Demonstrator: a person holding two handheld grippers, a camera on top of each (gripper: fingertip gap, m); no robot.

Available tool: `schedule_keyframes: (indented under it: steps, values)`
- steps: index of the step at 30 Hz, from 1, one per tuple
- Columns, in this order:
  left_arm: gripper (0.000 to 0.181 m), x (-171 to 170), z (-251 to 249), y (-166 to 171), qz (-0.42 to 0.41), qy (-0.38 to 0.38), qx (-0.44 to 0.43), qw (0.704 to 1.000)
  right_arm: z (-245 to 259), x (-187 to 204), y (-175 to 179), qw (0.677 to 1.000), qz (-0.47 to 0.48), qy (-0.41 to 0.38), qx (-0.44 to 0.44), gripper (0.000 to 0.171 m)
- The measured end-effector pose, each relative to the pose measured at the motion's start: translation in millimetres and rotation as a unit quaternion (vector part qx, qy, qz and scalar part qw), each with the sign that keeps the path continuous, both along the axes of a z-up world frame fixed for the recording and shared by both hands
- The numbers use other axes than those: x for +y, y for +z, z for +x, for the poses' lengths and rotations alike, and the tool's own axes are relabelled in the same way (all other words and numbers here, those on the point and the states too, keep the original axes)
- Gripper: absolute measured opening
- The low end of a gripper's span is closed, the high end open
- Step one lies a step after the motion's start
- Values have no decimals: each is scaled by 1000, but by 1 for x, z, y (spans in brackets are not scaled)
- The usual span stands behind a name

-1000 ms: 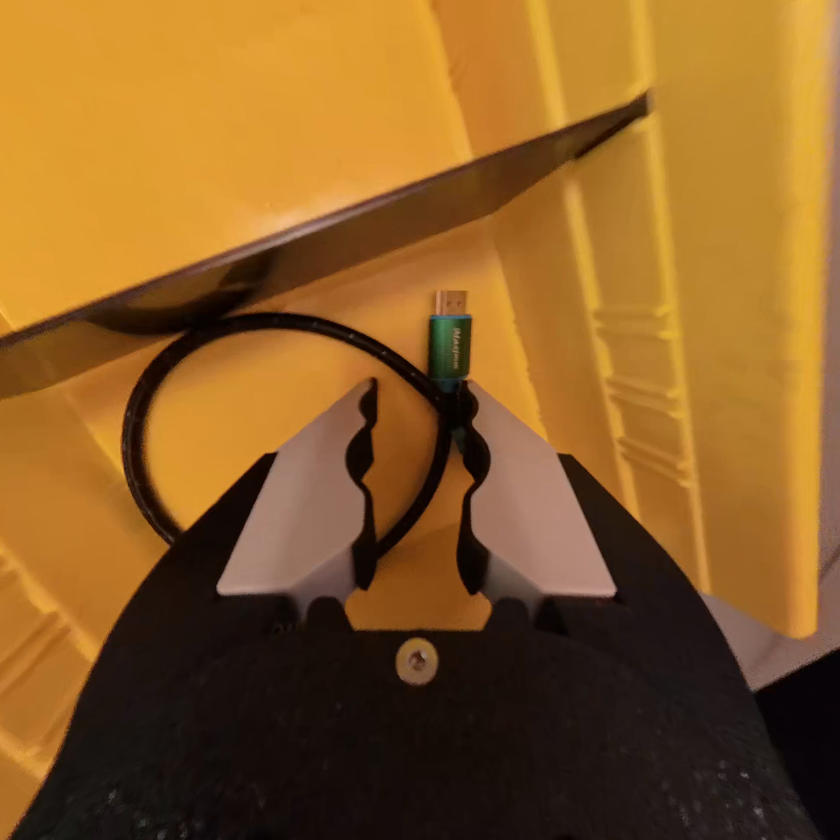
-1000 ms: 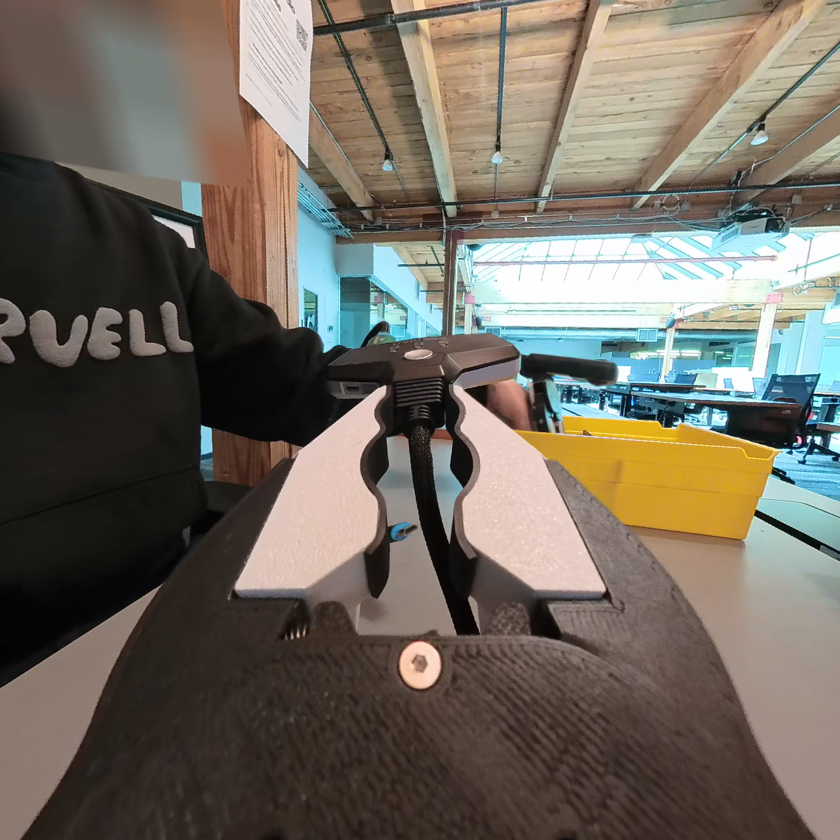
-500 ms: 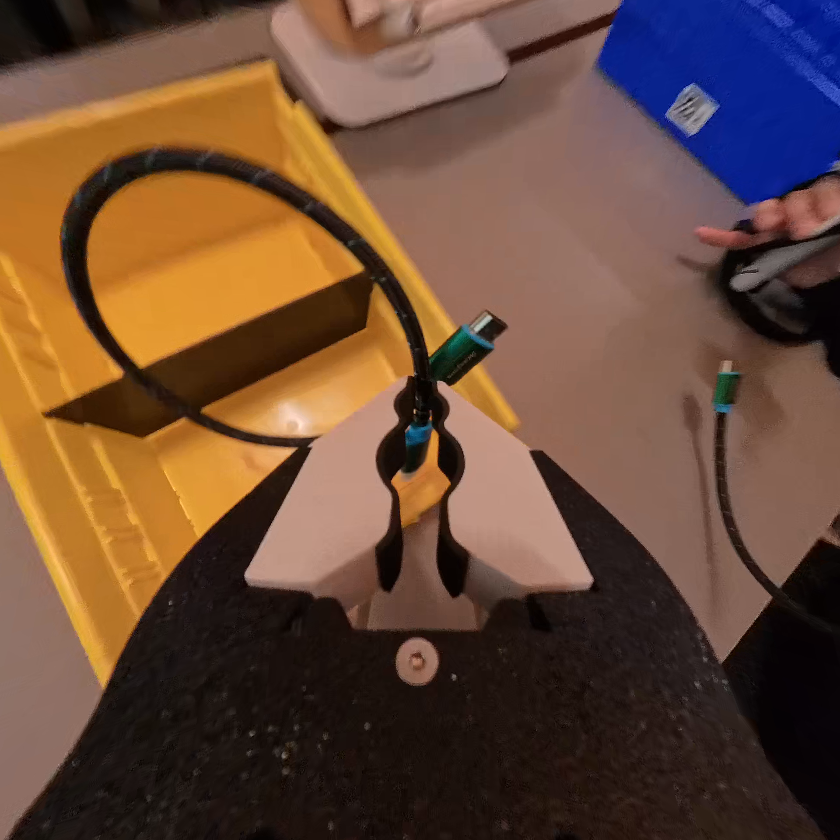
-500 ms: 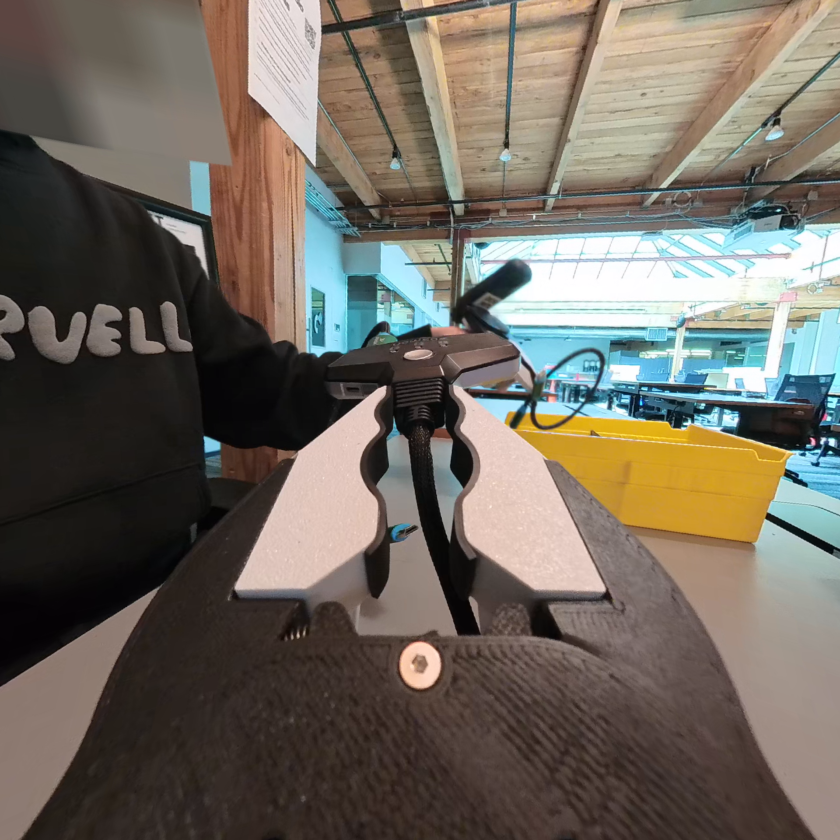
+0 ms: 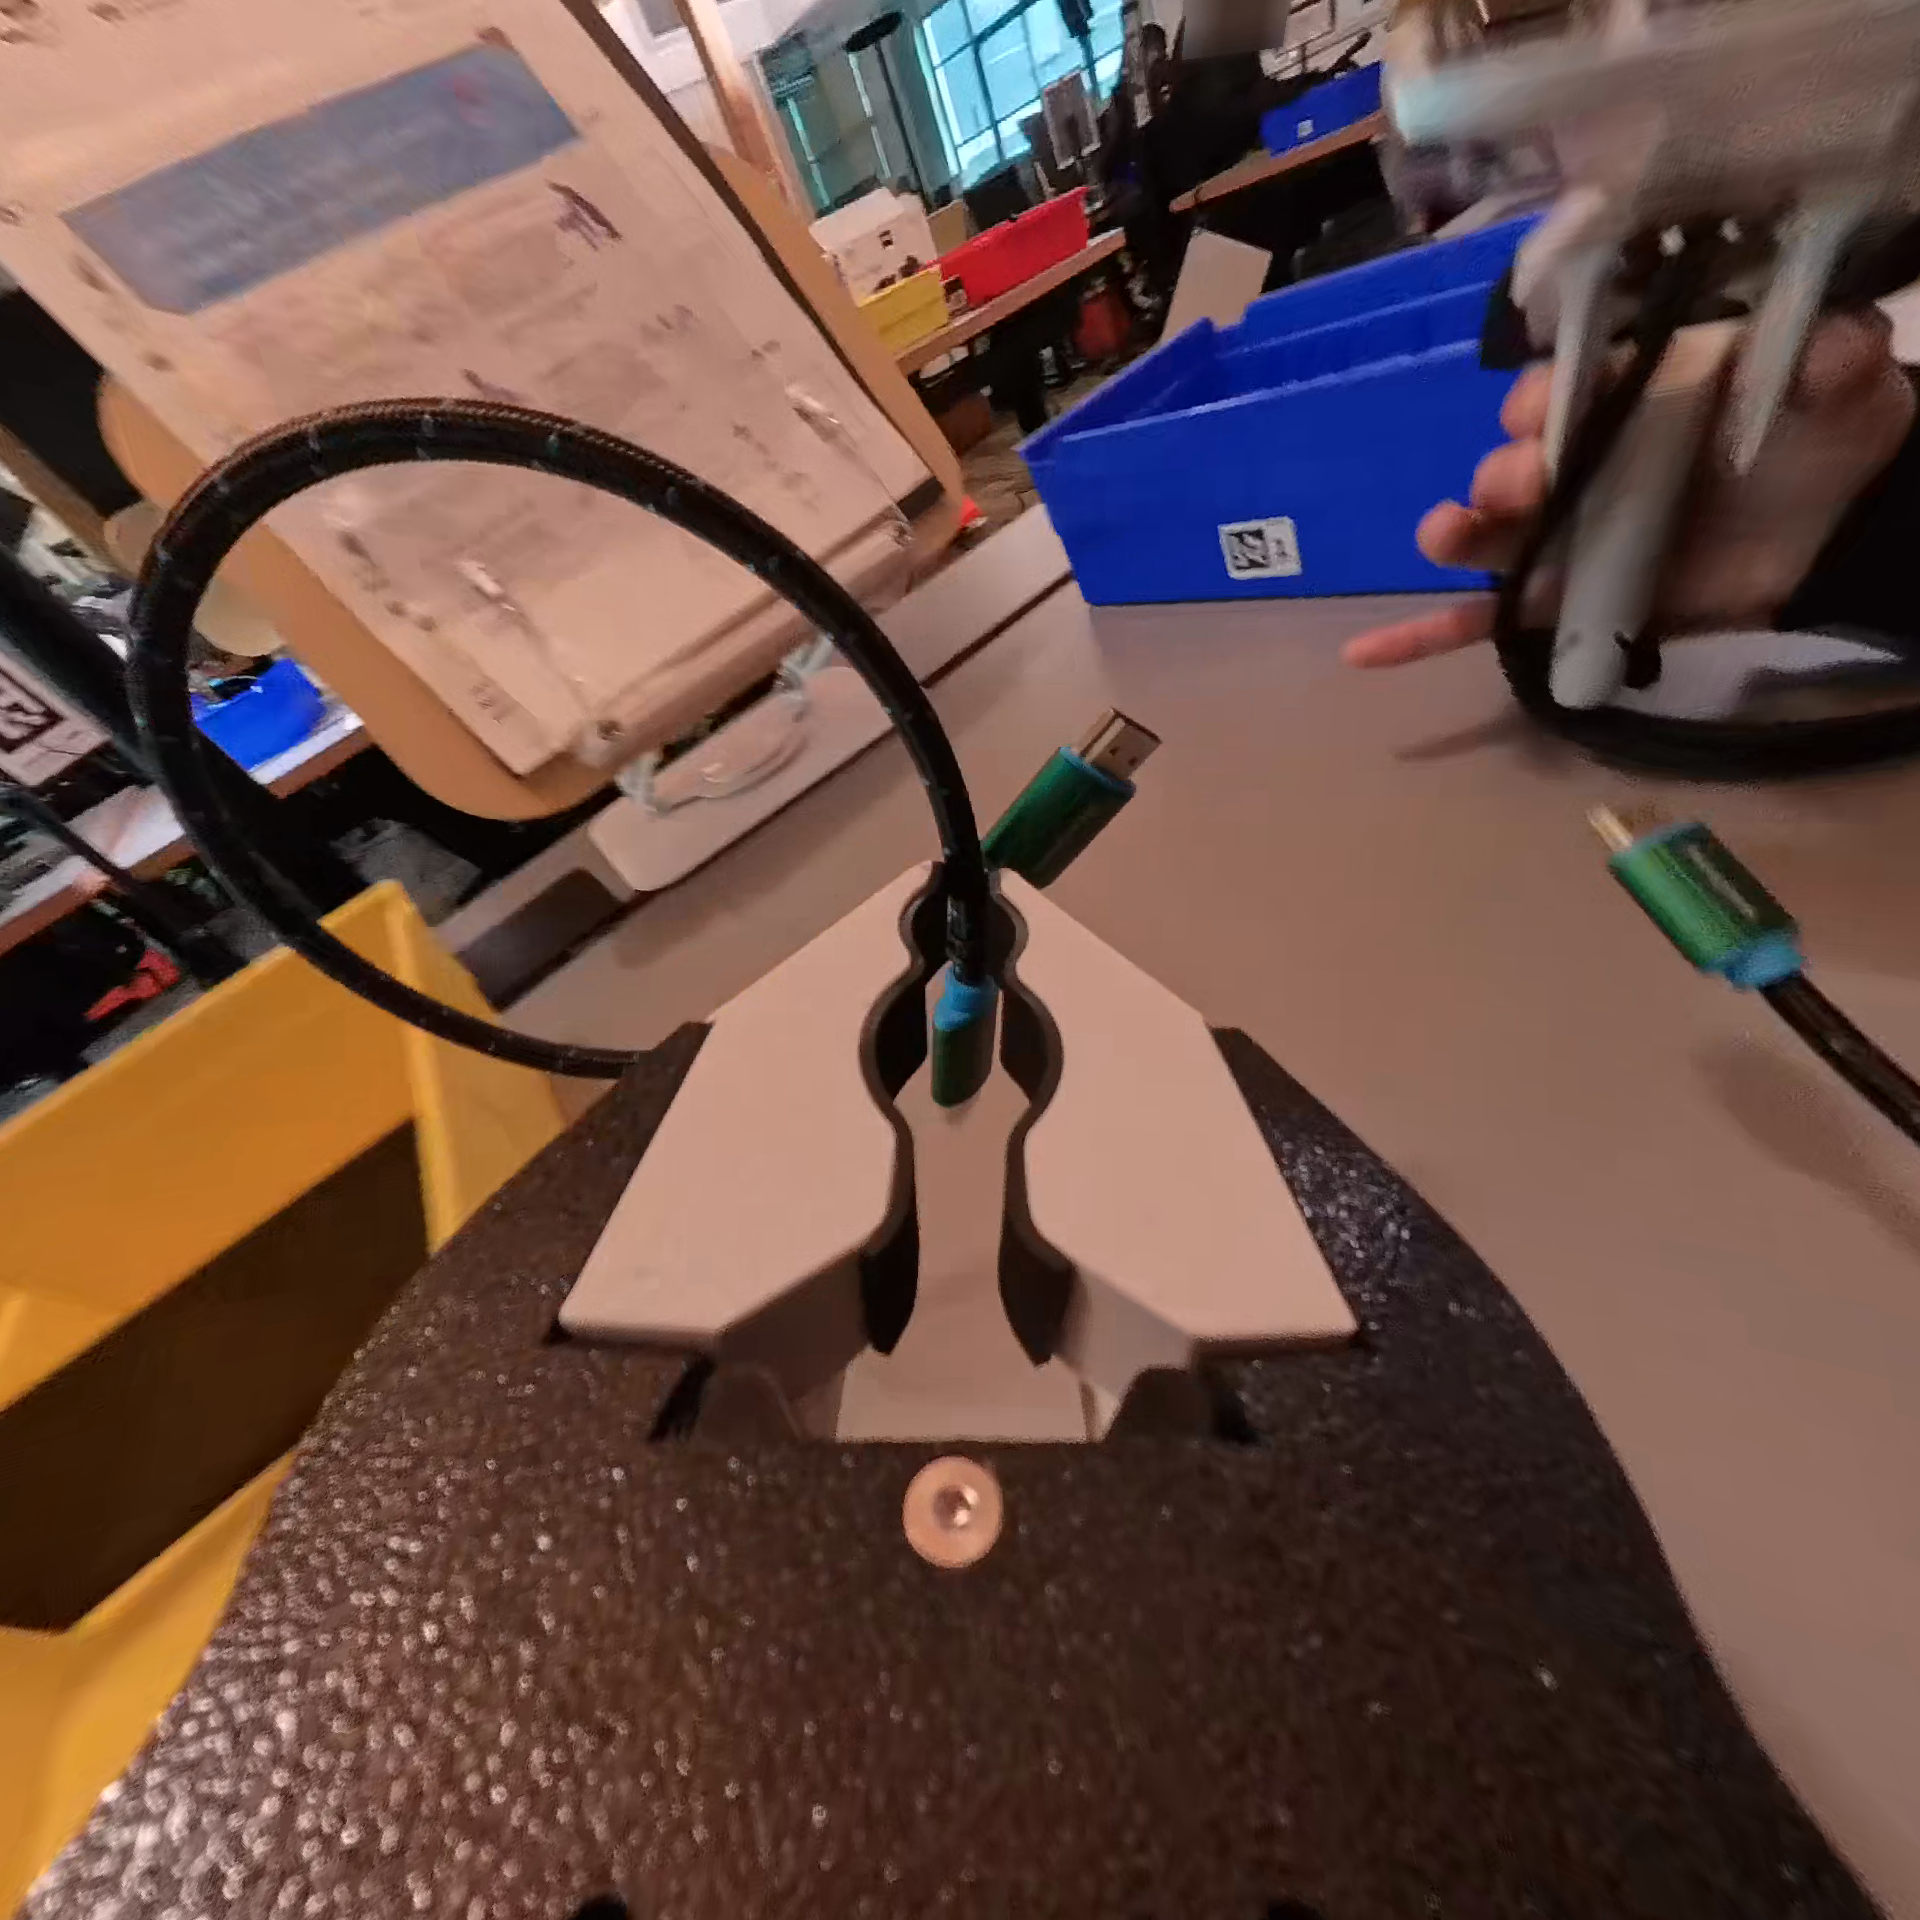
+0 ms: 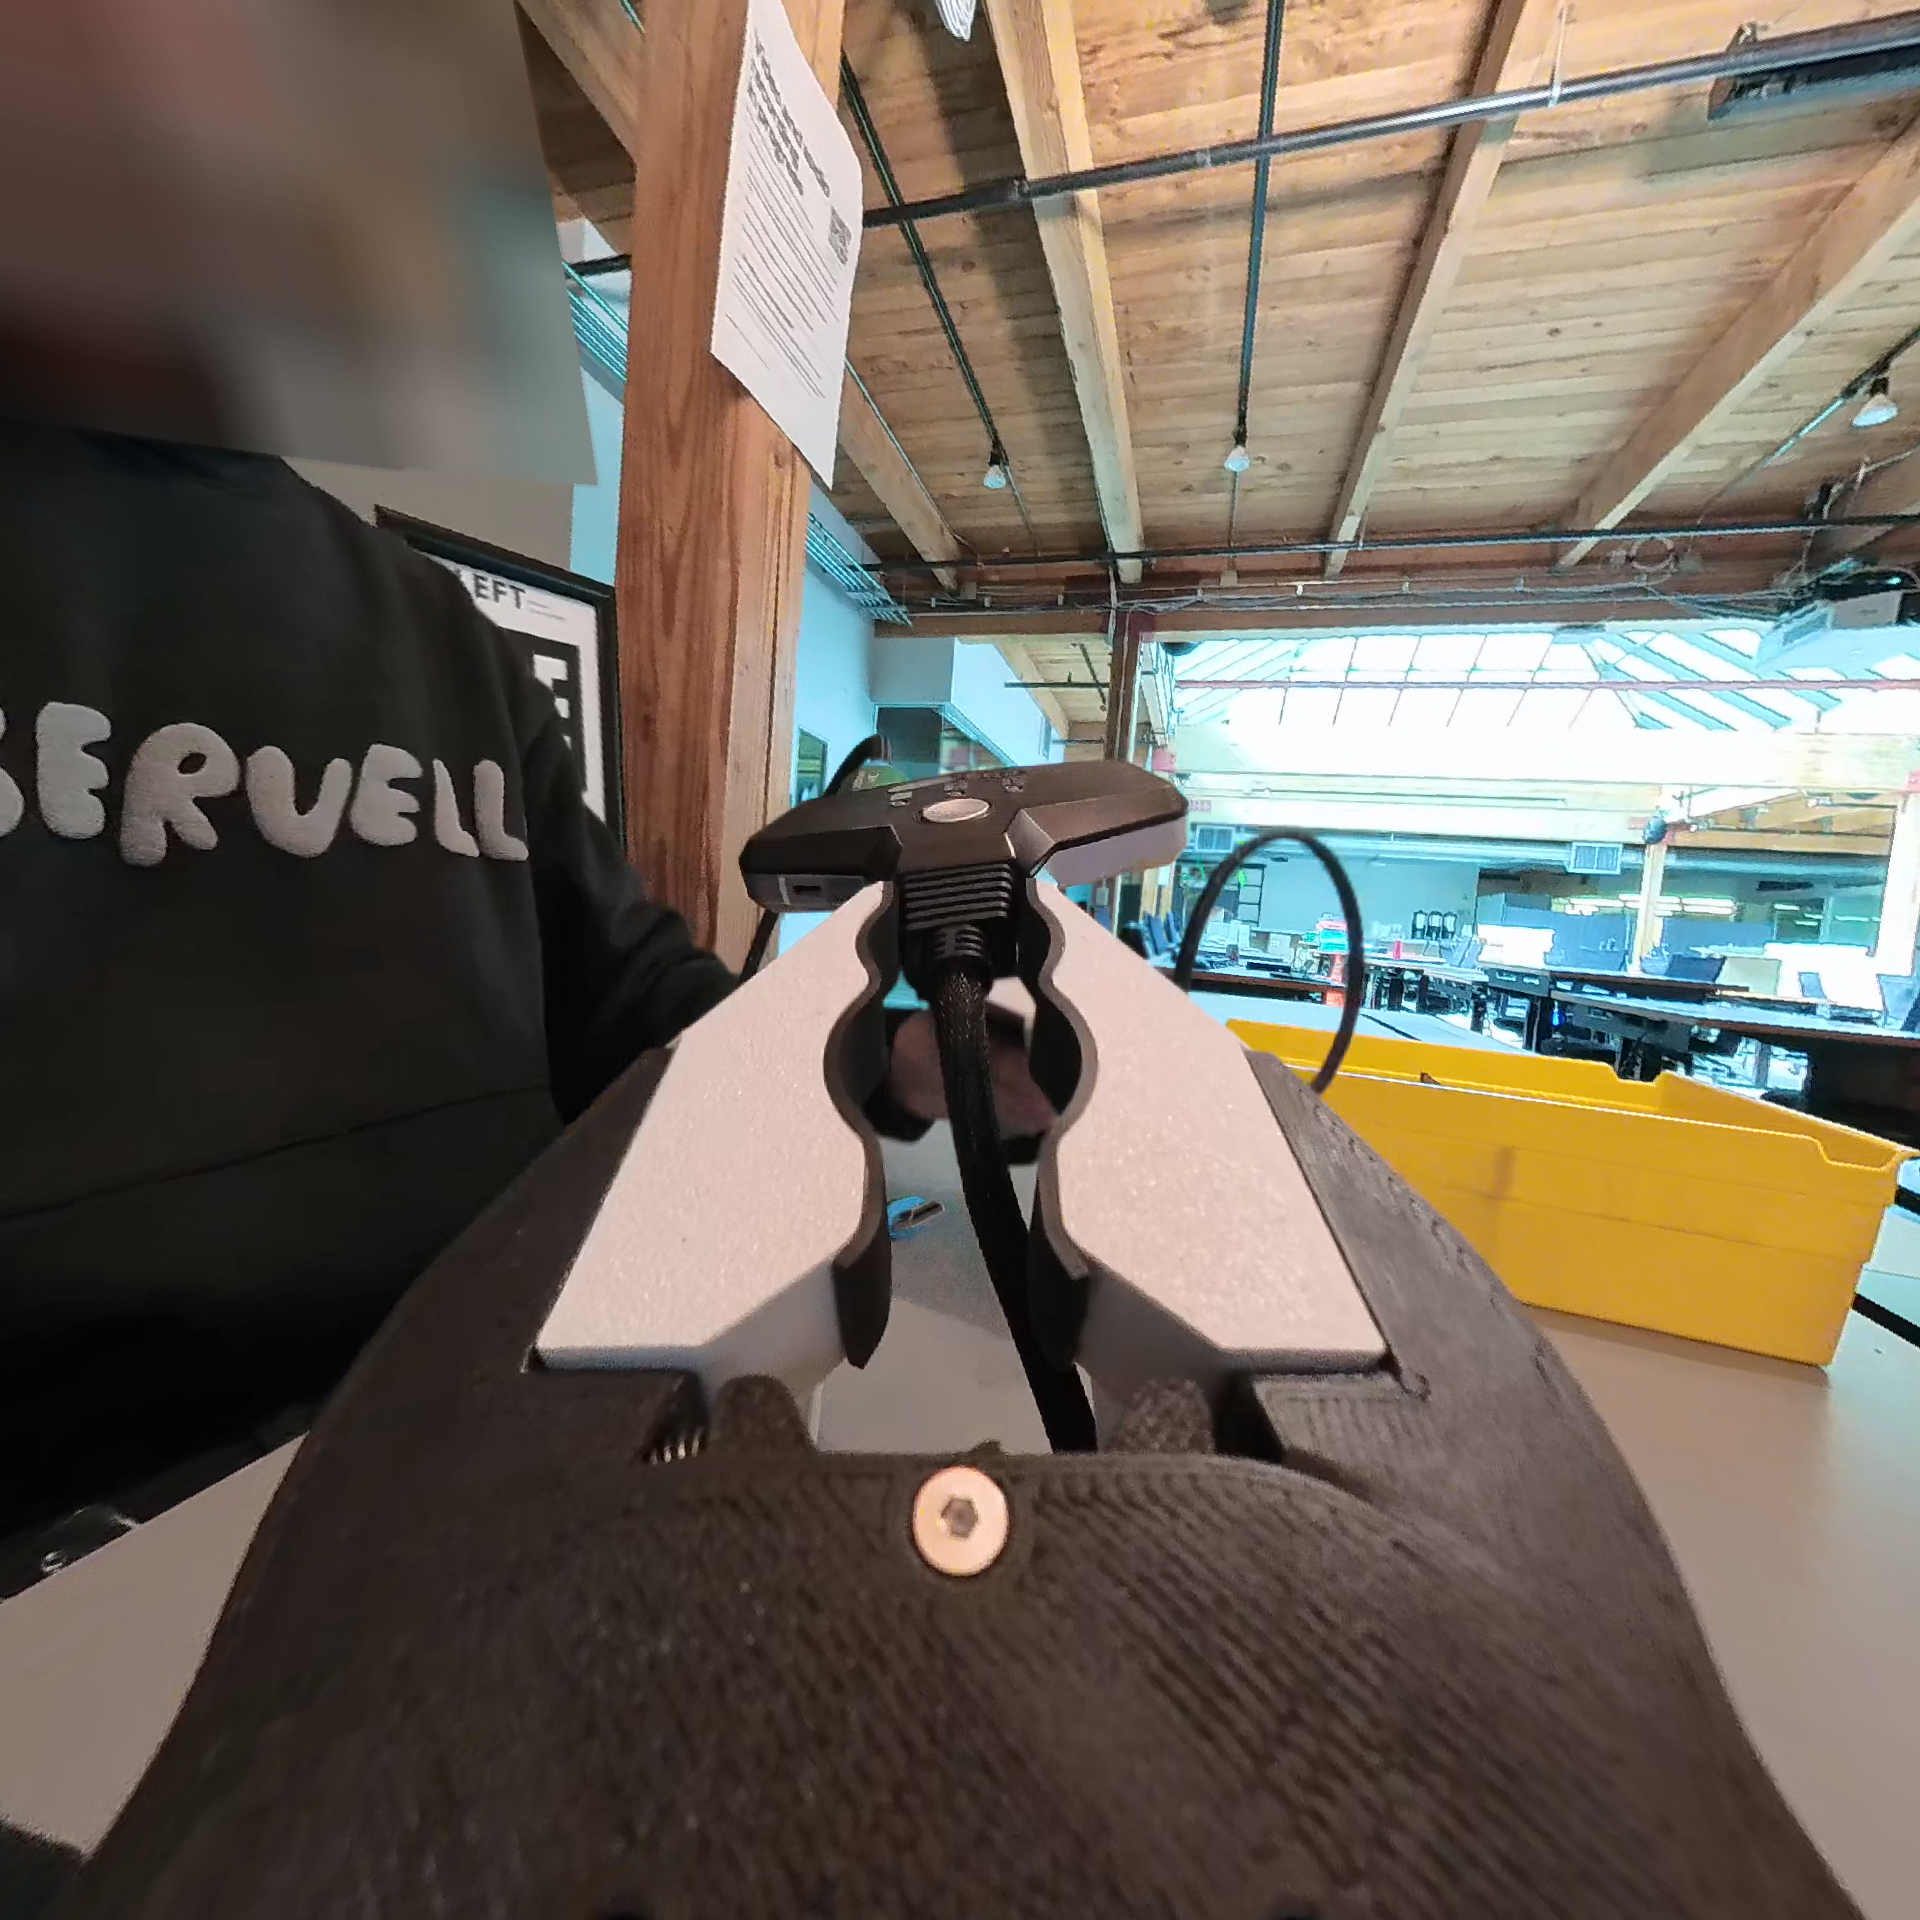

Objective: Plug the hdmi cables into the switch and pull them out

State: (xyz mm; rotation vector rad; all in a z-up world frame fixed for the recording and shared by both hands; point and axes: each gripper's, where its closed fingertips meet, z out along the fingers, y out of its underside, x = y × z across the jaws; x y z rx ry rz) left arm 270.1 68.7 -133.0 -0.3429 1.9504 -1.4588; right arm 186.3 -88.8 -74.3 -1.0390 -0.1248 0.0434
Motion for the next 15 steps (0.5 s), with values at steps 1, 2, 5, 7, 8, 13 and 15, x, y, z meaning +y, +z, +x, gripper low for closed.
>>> schedule_keyframes:
  steps: [1,2,5,7,8,13,15]
  values:
    - [4,-4,-4,-9,-6,-4,7,1000,-1,-1,0,1000,1,0,-2,20]
    - [4,-8,-8,-15,-15,-9,17,1000,-1,-2,1,1000,1,0,-2,20]
    - [3,-16,-24,-17,-74,-55,74,993,-1,-6,1,1000,0,-3,-4,20]
    - [3,-22,-39,-21,-126,-115,167,971,-1,-10,4,1000,7,-3,-5,21]
    - [3,-22,-45,-22,-153,-140,220,953,-1,-12,5,1000,11,-3,-5,21]
    - [3,-2,-56,-27,-234,-193,376,875,-1,-10,4,1000,7,-2,-5,20]
    - [3,15,-45,-31,-248,-150,390,874,-1,-8,2,1000,-1,-2,-6,20]
